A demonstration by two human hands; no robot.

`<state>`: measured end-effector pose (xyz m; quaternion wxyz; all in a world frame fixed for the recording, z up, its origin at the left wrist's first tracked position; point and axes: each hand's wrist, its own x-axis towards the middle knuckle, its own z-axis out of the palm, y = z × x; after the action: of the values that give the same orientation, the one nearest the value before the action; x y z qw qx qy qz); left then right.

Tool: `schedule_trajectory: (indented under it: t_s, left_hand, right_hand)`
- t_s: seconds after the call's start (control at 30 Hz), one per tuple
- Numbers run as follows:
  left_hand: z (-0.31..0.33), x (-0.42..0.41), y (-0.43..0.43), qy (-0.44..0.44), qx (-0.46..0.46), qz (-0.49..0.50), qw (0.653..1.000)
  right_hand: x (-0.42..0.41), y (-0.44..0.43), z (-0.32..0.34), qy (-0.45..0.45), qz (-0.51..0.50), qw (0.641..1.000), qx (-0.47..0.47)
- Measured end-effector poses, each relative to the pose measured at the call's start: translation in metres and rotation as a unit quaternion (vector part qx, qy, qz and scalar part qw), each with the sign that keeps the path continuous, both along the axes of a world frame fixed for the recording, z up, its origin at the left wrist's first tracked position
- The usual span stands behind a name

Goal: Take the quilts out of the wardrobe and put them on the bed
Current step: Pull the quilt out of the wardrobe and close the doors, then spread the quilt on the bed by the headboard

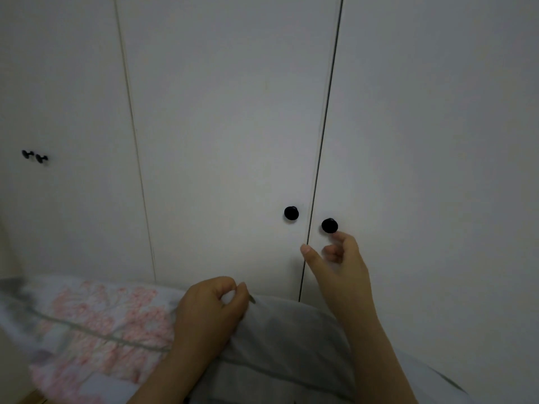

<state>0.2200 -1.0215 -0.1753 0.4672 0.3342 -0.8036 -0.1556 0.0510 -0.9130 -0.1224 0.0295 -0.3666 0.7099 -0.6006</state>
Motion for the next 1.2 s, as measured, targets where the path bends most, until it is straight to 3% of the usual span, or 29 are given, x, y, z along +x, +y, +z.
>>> schedule_trajectory:
  t_s: [0.13,0.47,0.63,0.8,1.2]
  left_hand:
    - [-0.01,0.016,-0.003,-0.008,0.011,0.032,0.999]
    - [-0.062,0.115,-0.007,0.026,0.117,0.192,0.974]
    - [-0.078,0.19,-0.001,0.05,0.165,0.263,0.949]
    - [-0.08,0.287,-0.001,0.072,0.163,0.341,0.923]
    - [-0.101,0.497,0.019,0.069,0.19,0.511,0.836]
  right_hand:
    - [0.024,0.004,-0.018,0.068,0.104,0.99,0.073]
    - [0.088,-0.052,-0.09,0.18,0.223,0.94,0.187]
    - [0.153,-0.081,-0.114,0.19,0.28,0.926,0.167]
    - [0.247,-0.118,-0.131,0.245,0.367,0.882,0.168]
    - [0.488,-0.18,-0.138,0.23,0.541,0.795,0.152]
